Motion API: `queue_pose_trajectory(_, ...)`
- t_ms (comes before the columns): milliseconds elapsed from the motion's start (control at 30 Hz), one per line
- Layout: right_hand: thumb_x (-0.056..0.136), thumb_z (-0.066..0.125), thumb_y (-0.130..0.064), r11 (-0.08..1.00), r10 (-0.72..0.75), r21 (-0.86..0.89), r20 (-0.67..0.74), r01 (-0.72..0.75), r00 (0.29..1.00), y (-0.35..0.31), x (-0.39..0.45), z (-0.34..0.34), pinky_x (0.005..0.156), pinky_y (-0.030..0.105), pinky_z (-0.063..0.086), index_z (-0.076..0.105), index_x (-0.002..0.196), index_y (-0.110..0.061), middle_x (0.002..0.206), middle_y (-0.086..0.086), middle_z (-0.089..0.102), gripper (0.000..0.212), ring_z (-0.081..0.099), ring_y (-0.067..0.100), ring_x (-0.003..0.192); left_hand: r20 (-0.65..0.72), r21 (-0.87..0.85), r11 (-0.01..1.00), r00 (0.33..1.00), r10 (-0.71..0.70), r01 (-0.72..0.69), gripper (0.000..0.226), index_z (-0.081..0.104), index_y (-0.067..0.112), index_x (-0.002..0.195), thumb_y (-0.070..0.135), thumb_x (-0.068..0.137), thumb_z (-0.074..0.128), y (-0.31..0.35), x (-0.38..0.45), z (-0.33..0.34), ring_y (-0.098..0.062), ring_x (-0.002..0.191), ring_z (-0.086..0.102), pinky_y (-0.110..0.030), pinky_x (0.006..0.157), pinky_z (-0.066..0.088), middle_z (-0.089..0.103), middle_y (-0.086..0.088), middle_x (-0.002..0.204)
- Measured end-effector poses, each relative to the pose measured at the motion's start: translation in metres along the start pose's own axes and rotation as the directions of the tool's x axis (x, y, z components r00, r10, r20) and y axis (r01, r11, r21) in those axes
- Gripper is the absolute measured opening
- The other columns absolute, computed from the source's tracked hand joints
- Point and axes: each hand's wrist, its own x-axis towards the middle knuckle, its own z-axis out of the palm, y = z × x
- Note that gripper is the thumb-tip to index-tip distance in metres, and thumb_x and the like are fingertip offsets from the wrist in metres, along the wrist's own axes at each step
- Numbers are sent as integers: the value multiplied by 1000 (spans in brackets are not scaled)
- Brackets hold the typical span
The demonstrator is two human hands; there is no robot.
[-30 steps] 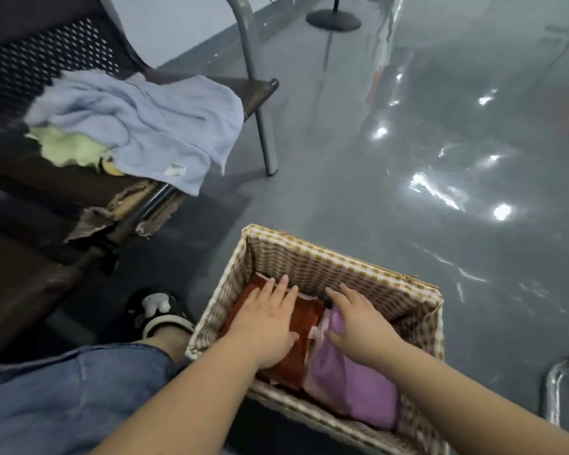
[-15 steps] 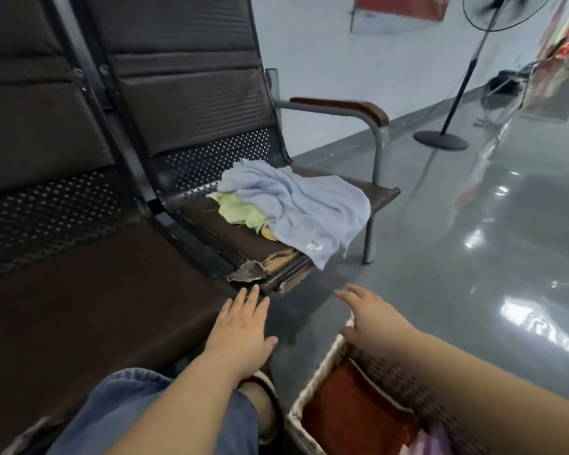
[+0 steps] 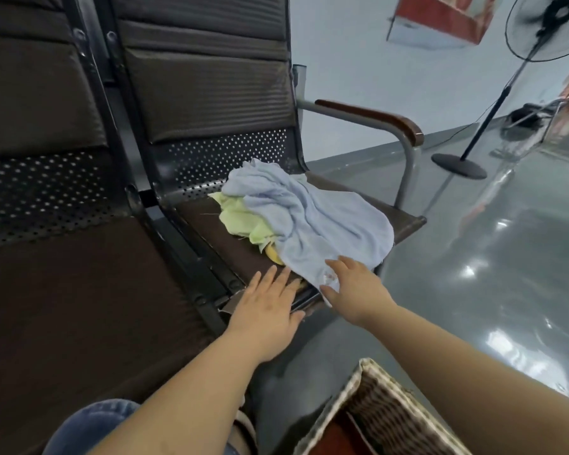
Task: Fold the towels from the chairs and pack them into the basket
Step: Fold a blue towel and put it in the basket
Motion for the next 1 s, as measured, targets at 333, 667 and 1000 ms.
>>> queue_pose_trajectory(333,96,50,-29,991,7,135,-159,14,987,16,21,24,84,29,32,58,107,-11,112,5,53,23,46,24,109,65,-102,990,994,-89,95,60,11,21,152,46,101,29,4,44,7,-23,144,12,-41,116,10,9,0,160)
queue_pose_trajectory(667,99,46,-27,712,84,701,-145,43,986,-39,-27,2,54,14,36,47,85,-12,69,-4,46,20,42,6,59,143,-871,421,951,-274,252,34,57,17,117,39,101,38,12,26,-23,-20,110,54,-36,96,43,60,-5,119)
queue_pose_trajectory(1000,94,55,-38,-55,251,959,284,-279,926,-73,-56,-17,93,44,50,64,101,-6,100,15,68,34,65,29,94,239,-971,-103,916,-322,216,33,68,9,102,36,97,50,24,-31,-55,-31,92,67,-44,89,53,72,-15,95)
